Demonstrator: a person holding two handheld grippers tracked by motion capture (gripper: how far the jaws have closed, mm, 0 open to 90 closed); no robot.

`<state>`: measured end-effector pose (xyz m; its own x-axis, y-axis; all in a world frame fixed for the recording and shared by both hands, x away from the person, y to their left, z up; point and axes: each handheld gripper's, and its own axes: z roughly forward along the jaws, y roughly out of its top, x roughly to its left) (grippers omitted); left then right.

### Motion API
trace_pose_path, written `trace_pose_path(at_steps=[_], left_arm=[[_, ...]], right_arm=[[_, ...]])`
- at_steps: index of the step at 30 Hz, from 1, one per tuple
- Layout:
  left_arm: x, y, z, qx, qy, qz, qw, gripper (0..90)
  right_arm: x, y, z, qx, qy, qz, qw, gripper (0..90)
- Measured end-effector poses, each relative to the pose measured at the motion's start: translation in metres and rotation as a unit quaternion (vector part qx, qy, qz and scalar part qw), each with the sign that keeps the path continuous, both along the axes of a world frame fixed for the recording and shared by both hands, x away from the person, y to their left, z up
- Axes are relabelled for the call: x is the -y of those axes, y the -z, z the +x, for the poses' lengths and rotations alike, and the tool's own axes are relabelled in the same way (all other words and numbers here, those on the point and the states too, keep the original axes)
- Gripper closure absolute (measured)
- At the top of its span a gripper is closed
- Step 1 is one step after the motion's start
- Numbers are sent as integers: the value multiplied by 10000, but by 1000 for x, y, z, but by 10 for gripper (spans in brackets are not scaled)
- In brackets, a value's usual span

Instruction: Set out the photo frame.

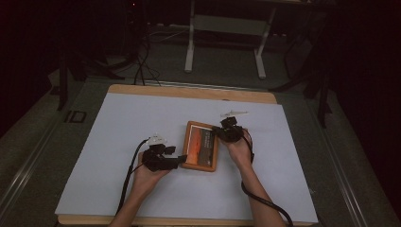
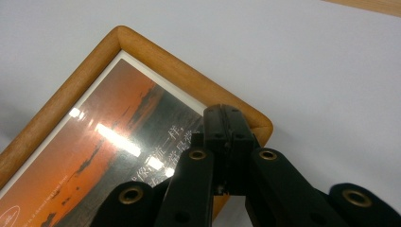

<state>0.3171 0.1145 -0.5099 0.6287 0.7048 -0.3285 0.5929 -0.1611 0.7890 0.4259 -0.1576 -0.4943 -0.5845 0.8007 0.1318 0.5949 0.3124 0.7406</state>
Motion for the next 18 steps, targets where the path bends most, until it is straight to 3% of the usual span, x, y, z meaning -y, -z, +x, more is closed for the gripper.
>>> trace_pose_path(at_steps=[18], left_arm=[[23,7,-1,-101,34,348,9993,253]], right_arm=[[4,3,2,-52,51,19,10000,899]])
